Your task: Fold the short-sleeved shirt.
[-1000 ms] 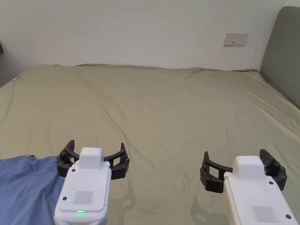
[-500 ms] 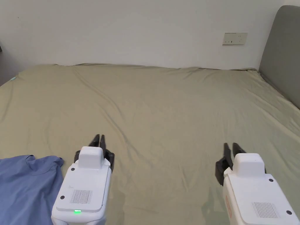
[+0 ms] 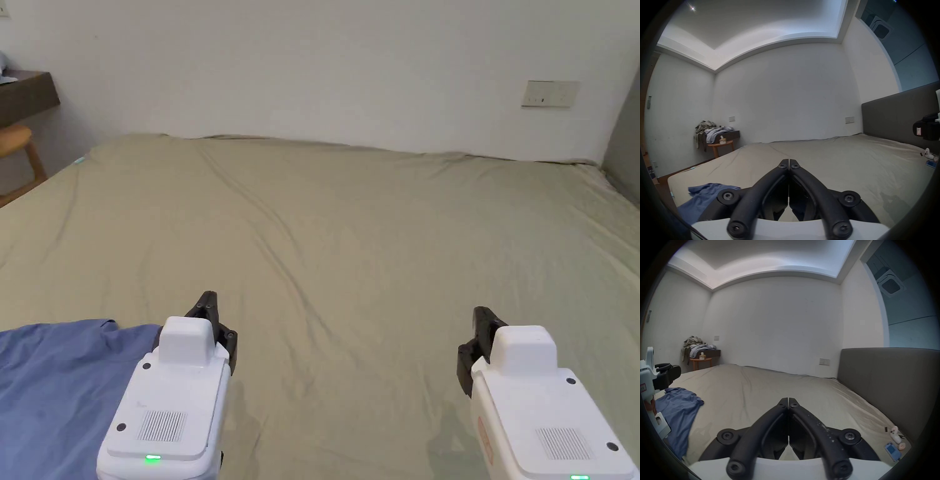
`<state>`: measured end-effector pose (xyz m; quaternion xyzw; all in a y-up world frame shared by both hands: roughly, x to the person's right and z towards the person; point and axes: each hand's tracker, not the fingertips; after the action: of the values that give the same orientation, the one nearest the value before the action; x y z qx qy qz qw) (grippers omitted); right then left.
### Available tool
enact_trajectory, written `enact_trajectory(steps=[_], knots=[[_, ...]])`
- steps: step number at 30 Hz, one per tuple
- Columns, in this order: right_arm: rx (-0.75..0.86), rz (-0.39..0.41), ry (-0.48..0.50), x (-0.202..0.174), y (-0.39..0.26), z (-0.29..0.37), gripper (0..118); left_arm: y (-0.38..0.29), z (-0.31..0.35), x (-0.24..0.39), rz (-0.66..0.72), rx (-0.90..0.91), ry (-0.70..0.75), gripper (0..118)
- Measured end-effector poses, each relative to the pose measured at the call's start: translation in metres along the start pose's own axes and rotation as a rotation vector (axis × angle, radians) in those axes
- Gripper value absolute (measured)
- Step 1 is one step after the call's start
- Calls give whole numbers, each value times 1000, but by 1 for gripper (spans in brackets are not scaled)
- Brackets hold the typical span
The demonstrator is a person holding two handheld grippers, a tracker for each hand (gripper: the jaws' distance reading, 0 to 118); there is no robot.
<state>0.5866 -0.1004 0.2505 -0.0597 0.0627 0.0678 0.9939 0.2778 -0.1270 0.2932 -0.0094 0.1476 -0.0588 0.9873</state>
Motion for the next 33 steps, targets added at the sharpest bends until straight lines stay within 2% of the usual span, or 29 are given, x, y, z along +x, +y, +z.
enact_trajectory(steps=[10,13,19,24,31,32,33], knots=[[58,-2,312,-135,25,-19,1,-7,48,-155,10,-64,345,0],[68,-7,376,-169,28,-17,1,-10,69,-193,-1,-89,430,0],[61,-20,470,-212,28,-10,1,-13,104,-239,-3,-118,527,0],[42,-9,511,-229,27,-10,1,-21,109,-256,30,-171,533,0],[32,27,499,-218,24,-17,1,-50,35,-265,209,-487,331,0],[22,29,492,-214,24,-19,1,-57,21,-265,234,-539,297,1],[11,29,483,-211,23,-22,1,-63,8,-265,253,-577,265,15]])
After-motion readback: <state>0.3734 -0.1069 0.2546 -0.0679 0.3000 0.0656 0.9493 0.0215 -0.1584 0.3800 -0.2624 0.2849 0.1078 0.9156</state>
